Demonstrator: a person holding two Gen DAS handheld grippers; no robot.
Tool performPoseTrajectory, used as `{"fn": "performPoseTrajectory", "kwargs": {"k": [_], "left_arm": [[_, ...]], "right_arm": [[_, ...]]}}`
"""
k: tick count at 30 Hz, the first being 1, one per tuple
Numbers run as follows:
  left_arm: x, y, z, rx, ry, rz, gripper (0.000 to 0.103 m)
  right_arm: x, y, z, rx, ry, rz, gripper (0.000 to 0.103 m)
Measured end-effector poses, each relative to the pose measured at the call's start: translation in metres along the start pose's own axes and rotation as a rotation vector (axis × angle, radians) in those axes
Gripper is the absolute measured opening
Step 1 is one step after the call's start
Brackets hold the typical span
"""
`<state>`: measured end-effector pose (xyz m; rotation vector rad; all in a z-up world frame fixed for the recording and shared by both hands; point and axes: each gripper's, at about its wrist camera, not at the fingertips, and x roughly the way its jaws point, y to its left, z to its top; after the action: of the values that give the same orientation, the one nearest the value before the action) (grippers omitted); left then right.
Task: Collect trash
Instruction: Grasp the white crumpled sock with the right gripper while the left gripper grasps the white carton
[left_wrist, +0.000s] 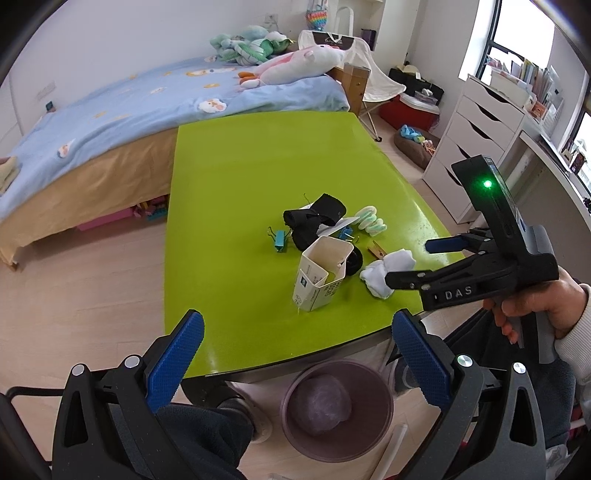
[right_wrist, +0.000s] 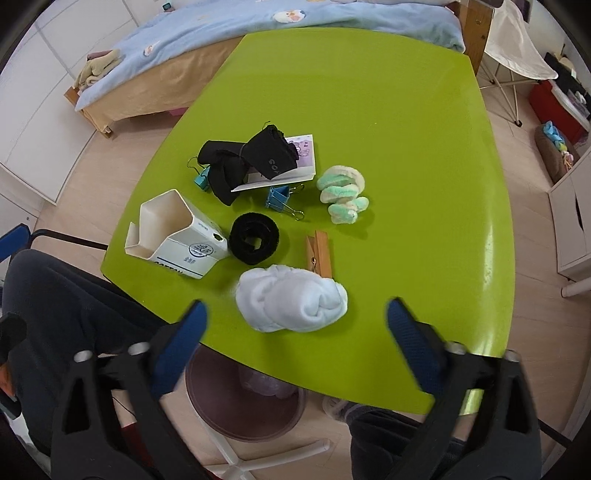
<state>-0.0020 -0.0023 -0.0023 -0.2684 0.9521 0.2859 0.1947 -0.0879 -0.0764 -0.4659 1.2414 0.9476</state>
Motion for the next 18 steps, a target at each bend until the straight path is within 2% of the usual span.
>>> {"fn": "performPoseTrajectory", "kwargs": {"k": [2,3,6,9,18], "left_arm": [[0.001,0.002,-0.001,-0.005,0.004,0.0,0.098],[0.002,0.002,-0.002,-0.009,0.008,-0.002,0.098],[0.004,0.002,-0.002,-0.009,0.013,-0.006,0.098],[0.006,0.001,0.001,-0.004,0.016,-0.009,0.098],[0.018,-0.002,0.011,0.019,0.019,-0.016,0.098]], "right_arm": [[0.005,0.0,0.001,0.003,0.017,0.0,0.054],[0.005,0.0,0.001,0.002,0.018,0.006,0.044],[0.003,0.0,0.0,0.002,0.004,0.009,0.03],[-0.002,0.0,-0.002,0.0,-0.016,0.014,0.025],[-0.032,-0.001,-0.008,0.036,-0.084,0.047,0.022]]}}
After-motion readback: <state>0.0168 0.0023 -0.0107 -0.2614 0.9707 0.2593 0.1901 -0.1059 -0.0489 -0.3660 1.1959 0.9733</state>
